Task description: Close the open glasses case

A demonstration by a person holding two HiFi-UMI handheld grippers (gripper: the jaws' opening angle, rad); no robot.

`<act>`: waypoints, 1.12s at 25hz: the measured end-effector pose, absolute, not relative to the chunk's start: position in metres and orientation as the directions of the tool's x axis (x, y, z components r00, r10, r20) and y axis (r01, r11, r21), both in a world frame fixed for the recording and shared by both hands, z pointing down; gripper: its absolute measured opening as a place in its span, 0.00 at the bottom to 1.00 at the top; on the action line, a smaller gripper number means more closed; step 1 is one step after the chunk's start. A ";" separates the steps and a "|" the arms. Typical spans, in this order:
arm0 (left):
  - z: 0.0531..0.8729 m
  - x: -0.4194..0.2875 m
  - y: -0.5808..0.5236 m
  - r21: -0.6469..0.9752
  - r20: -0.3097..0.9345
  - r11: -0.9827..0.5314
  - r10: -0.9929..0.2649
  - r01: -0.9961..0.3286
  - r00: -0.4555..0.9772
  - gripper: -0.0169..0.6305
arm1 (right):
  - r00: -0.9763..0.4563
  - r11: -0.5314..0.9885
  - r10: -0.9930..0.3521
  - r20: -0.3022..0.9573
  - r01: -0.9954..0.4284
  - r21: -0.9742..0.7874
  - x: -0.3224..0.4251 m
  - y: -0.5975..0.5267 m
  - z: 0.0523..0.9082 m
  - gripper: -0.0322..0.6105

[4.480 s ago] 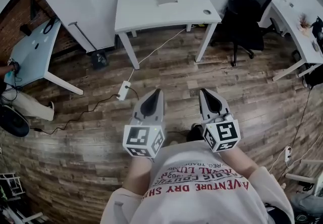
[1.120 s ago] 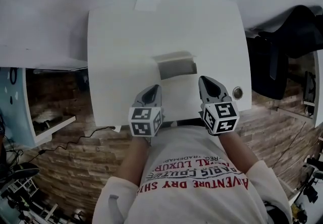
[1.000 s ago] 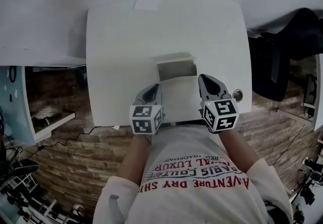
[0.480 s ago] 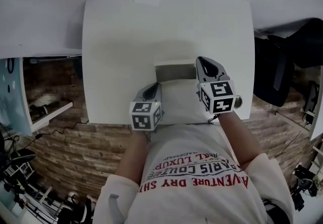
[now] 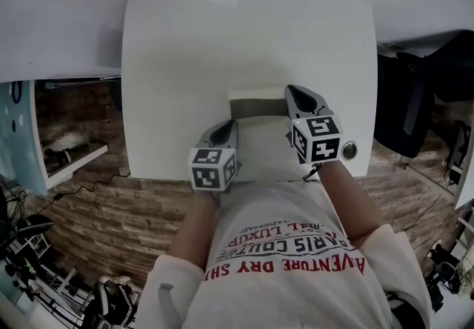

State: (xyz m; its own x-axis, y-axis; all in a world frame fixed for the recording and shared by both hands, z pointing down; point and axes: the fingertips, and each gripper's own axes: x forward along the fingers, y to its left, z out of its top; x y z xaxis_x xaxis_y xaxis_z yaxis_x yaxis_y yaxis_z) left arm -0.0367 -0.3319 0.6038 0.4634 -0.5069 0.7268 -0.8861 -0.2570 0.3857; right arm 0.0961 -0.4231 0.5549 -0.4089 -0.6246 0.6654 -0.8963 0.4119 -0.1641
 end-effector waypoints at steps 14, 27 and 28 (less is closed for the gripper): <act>0.604 -0.036 -0.333 0.374 0.732 -0.303 -0.484 -0.877 0.480 0.02 | -0.387 0.383 -0.600 0.700 -0.907 -0.173 0.096 -0.385 0.571 0.07; 0.609 -0.039 -0.324 0.351 0.754 -0.338 -0.450 -0.873 0.478 0.02 | -0.370 0.348 -0.595 0.713 -0.919 -0.186 0.097 -0.371 0.586 0.07; 0.608 -0.040 -0.324 0.350 0.753 -0.339 -0.454 -0.873 0.477 0.02 | -0.368 0.343 -0.599 0.711 -0.920 -0.188 0.097 -0.371 0.586 0.07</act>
State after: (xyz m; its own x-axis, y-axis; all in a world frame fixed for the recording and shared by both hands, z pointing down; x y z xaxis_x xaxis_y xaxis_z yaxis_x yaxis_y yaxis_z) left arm -0.0399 -0.3240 0.6077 0.4774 -0.4535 0.7526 -0.8734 -0.3385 0.3500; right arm 0.0973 -0.3712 0.5858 -0.3683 -0.5987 0.7112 -0.9204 0.3427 -0.1881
